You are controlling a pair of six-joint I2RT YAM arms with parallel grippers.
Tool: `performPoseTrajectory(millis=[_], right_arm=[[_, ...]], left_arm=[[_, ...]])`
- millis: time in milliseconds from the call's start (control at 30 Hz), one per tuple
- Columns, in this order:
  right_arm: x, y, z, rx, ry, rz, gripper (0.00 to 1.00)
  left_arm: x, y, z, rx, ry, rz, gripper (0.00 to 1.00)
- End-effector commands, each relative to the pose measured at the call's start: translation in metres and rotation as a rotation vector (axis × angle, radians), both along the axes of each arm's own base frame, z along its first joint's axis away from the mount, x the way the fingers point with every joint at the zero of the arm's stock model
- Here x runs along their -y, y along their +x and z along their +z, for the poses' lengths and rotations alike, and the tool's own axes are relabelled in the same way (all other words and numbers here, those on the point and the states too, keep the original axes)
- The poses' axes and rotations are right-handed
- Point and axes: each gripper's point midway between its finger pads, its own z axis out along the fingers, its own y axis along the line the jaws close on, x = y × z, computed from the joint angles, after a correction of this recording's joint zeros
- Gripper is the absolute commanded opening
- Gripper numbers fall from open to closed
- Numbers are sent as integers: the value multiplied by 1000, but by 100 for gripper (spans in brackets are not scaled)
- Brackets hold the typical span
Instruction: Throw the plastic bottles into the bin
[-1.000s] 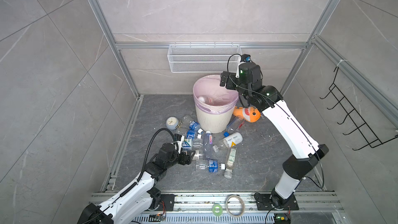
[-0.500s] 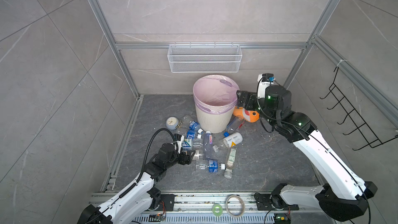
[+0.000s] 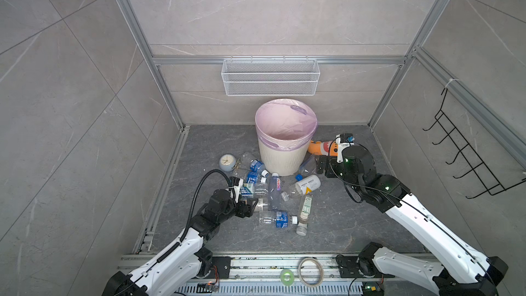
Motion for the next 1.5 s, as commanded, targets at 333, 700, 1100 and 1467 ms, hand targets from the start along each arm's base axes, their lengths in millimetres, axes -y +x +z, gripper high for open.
performPoseTrajectory(millis=[333,700,1100,1467], right_arm=[[-1,-44,-92,-260,-10,-28,99],[-18,-63,-145,-392,-9,-32,98],[-45,-75,-190,-489,-58,-42,97],[-54,-73,-216,-536,-96,-60,95]], left_arm=[[22,-7,30,89,-82,-131,89],[34,-12,33,92,-106,-192,89],[34,-11,31,92,-94,-187,89],[33,-8,27,79,-79,-175,89]])
